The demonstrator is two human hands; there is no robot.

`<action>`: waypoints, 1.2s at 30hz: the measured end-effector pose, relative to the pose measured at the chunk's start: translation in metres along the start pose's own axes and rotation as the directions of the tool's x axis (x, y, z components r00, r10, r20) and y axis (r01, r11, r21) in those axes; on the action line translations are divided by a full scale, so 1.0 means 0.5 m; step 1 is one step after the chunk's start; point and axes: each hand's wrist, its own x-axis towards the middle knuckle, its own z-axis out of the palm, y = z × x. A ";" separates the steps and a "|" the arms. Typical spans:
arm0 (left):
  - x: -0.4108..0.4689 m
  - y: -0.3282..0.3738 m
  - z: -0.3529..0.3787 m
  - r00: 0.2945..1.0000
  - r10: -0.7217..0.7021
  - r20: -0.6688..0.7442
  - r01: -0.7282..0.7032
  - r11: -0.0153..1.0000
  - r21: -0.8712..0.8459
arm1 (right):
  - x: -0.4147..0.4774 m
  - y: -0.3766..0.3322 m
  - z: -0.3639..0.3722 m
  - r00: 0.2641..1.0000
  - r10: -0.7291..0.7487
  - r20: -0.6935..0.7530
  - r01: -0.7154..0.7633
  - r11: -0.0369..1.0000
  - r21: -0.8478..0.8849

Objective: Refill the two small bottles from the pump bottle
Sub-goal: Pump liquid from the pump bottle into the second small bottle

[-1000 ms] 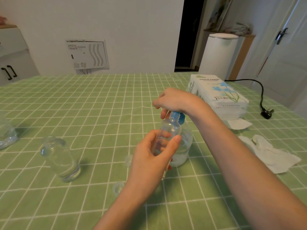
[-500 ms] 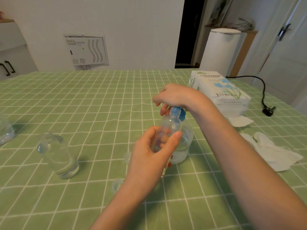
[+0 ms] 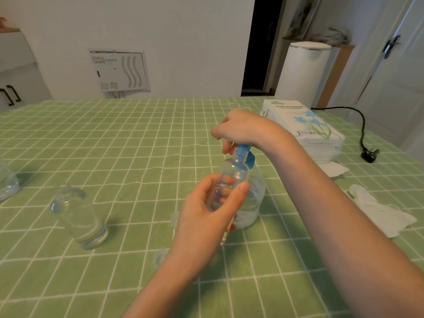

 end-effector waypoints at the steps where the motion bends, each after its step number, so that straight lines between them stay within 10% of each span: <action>1: 0.000 0.000 0.000 1.000 -0.005 -0.002 0.005 1.000 -0.006 | 0.001 0.001 0.002 1.000 0.001 0.007 -0.001 1.000 0.026; 36: -0.006 0.000 -0.002 1.000 -0.018 -0.009 0.018 1.000 0.007 | -0.003 0.007 0.023 0.996 0.062 0.057 -0.065 0.996 0.057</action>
